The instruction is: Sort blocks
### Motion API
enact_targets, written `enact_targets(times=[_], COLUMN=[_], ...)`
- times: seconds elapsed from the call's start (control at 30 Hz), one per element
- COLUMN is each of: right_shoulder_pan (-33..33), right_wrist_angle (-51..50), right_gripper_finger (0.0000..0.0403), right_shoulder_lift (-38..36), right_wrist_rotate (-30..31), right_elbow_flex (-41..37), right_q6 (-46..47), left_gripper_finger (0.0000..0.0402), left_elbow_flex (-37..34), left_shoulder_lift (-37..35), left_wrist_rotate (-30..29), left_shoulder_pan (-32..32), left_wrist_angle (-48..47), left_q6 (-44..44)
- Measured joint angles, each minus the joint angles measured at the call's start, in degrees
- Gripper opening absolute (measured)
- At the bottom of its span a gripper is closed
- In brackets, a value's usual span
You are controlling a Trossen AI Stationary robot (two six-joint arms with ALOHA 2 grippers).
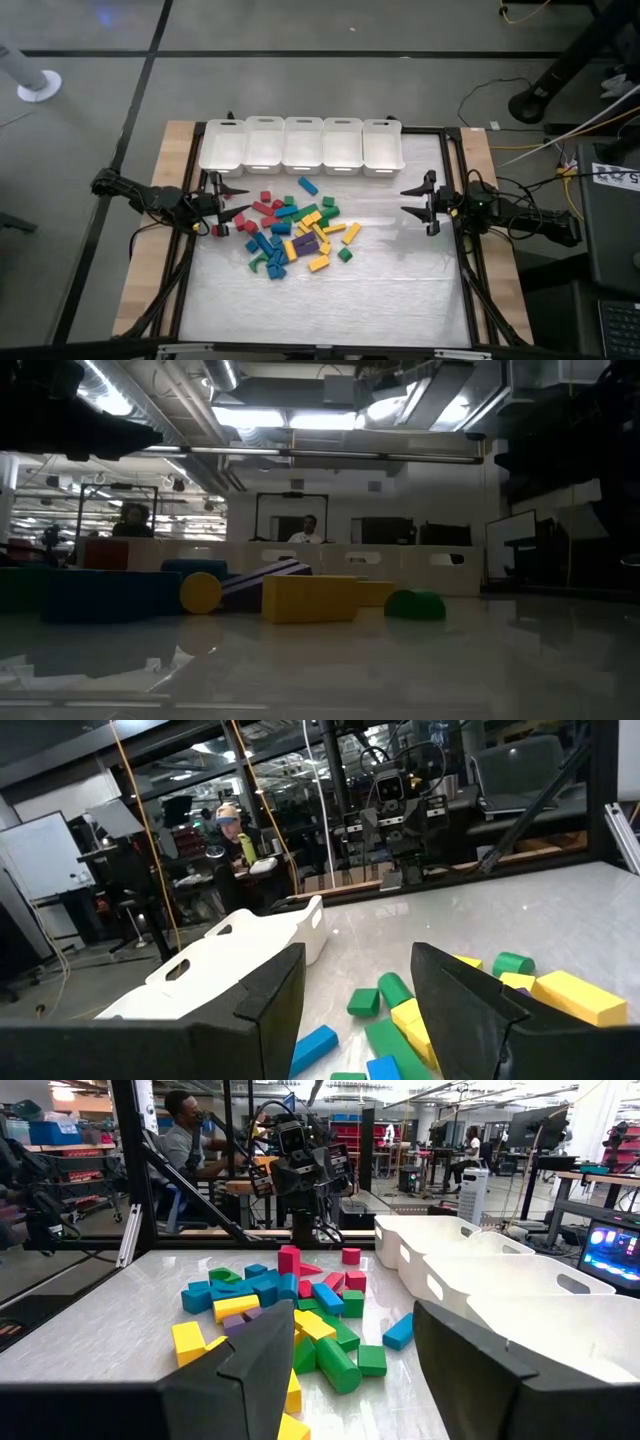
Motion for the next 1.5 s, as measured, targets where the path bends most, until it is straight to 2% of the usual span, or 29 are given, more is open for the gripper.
enact_targets(times=[0.13, 0.4, 0.53, 1.03, 1.33, 1.5], right_shoulder_pan=[0.0, 0.0, 0.0, 0.0, 0.0, 0.0], right_wrist_angle=[0.0, 0.0, 0.0, 0.4, -0.6, 0.1], right_gripper_finger=[0.0205, 0.0205, 0.0205, 0.0205, 0.0205, 0.0205], right_shoulder_lift=[0.0, 0.0, 0.0, 0.0, 0.0, 0.0], right_wrist_rotate=[0.4, 6.1, 6.1, 6.6, 1.1, 1.2], right_elbow_flex=[0.0, 0.0, 0.0, 0.0, 0.0, 0.0], right_q6=[-1.2, -5.1, -5.1, -5.6, -2.5, -2.4], left_gripper_finger=[0.0172, 0.0172, 0.0172, 0.0172, 0.0172, 0.0172], left_elbow_flex=[0.0, 0.0, 0.0, 0.0, 0.0, 0.0], left_shoulder_lift=[0.0, 0.0, 0.0, 0.0, 0.0, 0.0], left_wrist_rotate=[0.0, 0.0, 0.0, 0.0, 0.0, -0.1], left_shoulder_pan=[0.0, 0.0, 0.0, 0.0, 0.0, 0.7], left_wrist_angle=[0.0, 0.0, 0.0, 2.5, 3.0, 12.9], left_q6=[-0.4, 0.5, 2.7, -17.5, -18.5, -17.7])
